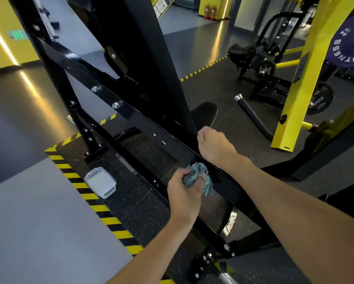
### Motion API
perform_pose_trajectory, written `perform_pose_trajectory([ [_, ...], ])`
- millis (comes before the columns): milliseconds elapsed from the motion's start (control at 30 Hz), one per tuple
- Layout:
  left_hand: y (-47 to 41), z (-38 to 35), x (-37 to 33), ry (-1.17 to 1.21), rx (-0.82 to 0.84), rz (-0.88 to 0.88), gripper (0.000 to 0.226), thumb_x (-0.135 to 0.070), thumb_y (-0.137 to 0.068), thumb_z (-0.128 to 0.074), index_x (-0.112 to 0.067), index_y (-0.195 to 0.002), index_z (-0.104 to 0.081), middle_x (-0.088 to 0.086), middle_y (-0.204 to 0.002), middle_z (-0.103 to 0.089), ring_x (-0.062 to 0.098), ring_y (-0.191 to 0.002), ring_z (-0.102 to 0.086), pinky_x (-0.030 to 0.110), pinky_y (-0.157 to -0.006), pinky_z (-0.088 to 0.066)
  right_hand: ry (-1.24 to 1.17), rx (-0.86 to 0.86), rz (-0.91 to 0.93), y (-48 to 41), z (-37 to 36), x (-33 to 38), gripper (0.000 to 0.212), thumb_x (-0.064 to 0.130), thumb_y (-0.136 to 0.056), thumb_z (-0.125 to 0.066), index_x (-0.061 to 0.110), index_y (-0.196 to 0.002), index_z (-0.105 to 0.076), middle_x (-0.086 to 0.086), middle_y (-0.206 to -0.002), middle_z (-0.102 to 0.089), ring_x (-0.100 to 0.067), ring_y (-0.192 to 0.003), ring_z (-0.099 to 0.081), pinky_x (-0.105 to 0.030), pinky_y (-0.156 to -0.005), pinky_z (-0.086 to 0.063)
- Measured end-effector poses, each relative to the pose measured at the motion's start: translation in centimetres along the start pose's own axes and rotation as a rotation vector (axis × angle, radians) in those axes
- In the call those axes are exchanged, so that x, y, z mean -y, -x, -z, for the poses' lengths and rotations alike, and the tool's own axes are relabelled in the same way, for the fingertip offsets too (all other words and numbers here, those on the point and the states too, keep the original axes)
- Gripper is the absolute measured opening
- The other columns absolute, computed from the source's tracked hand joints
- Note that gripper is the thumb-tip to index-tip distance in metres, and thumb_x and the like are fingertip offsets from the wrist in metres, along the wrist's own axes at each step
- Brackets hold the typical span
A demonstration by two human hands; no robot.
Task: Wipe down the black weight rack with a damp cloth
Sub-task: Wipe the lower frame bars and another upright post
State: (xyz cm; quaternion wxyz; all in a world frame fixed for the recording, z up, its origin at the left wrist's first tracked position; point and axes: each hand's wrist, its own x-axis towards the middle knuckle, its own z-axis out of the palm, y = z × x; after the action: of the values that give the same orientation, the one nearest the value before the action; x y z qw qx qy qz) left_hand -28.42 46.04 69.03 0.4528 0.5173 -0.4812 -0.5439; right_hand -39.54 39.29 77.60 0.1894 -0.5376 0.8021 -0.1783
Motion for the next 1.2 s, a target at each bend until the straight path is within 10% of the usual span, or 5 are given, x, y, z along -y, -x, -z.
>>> perform_pose_trajectory([
  [533,-1.6,0.0,-2.2,0.023,-0.146,-0.113,0.007,-0.018,-0.092,-0.07,-0.014,-0.092,-0.066,-0.006,-0.077,-0.065,-0.002,-0.063,-0.059,0.012,-0.057,-0.044,0.107,-0.051,0.116,0.0,-0.9,-0.4,0.028,0.031,-0.107,-0.026,0.015,-0.1,-0.048,0.005,-0.074,-0.045,-0.023,-0.078,-0.052,-0.037,-0.073,-0.041],
  [1200,-5.4,1.9,-0.9,0.133,-0.206,0.128,0.006,-0.019,-0.094,-0.068,-0.015,-0.091,-0.064,-0.001,-0.083,-0.068,0.011,-0.071,-0.063,0.017,-0.056,-0.048,0.176,-0.029,0.079,-0.4,-0.1,1.4,0.014,0.021,-0.103,-0.036,0.011,-0.104,-0.046,-0.009,-0.092,-0.055,-0.029,-0.081,-0.051,-0.041,-0.073,-0.043],
])
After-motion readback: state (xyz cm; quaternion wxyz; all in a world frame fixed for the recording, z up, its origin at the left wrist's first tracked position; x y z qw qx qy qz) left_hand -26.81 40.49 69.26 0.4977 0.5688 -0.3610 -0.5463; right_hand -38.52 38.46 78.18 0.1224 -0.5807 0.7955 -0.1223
